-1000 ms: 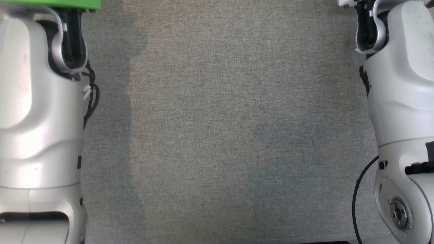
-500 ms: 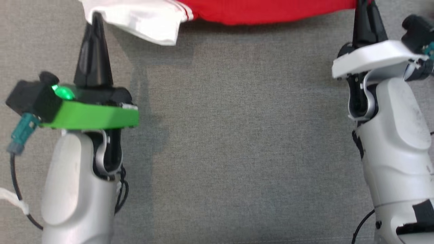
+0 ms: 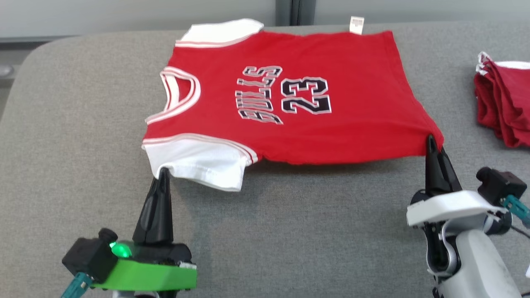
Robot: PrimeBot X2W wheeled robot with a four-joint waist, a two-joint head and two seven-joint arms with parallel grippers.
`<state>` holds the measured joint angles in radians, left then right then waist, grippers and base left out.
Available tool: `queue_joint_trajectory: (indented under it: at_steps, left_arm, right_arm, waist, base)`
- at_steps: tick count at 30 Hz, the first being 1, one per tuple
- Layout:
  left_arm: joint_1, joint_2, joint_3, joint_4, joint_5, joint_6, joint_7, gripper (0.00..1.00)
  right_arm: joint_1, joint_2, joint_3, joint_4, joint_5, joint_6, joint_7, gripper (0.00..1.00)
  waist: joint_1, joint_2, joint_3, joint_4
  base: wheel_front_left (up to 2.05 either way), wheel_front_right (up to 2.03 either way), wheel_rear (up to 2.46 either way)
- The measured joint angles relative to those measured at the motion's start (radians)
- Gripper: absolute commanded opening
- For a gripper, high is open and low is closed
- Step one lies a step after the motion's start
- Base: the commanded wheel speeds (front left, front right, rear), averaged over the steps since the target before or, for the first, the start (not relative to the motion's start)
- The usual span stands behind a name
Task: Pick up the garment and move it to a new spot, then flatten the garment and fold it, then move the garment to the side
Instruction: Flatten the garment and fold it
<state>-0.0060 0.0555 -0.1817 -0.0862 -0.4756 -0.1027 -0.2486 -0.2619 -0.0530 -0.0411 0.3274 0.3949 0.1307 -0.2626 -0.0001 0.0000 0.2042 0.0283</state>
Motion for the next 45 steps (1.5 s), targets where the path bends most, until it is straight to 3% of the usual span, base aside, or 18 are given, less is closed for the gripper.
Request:
queue_joint_trajectory:
  at_steps: [5,11,22,33,45]
  left_arm:
    - [0.154,0.007,-0.020,-0.102,0.003,0.040,0.046,0.00]
    - [0.233,0.015,-0.031,-0.128,-0.008,0.056,0.079,0.00]
    - [0.200,0.013,-0.049,0.036,-0.035,0.050,0.076,0.00]
    - [0.010,0.021,-0.058,0.163,-0.021,0.023,0.045,0.00]
    - [-0.346,0.016,-0.065,0.481,-0.016,-0.003,0.011,0.00]
  right_arm:
    - [0.169,0.003,-0.002,-0.100,0.016,0.000,0.000,0.00]
    - [0.270,0.003,-0.008,-0.156,0.067,0.000,0.031,0.00]
    - [0.257,0.004,0.010,0.018,0.088,0.000,0.035,0.00]
    - [0.142,0.004,0.030,0.113,0.181,0.000,0.010,0.00]
    - [-0.061,0.004,-0.001,0.265,0.215,0.000,0.001,0.00]
  waist:
    - [0.0000,0.0000,-0.085,0.011]
    - [0.0000,0.0000,-0.122,0.021]
    - [0.0000,0.0000,-0.092,0.022]
    - [0.0000,0.0000,-0.060,0.015]
    - [0.0000,0.0000,0.006,0.003]
  base:
    - [0.00,0.00,0.00]
    - [0.00,0.00,0.00]
    - [0.00,0.00,0.00]
    - [0.00,0.00,0.00]
    - [0.00,0.00,0.00]
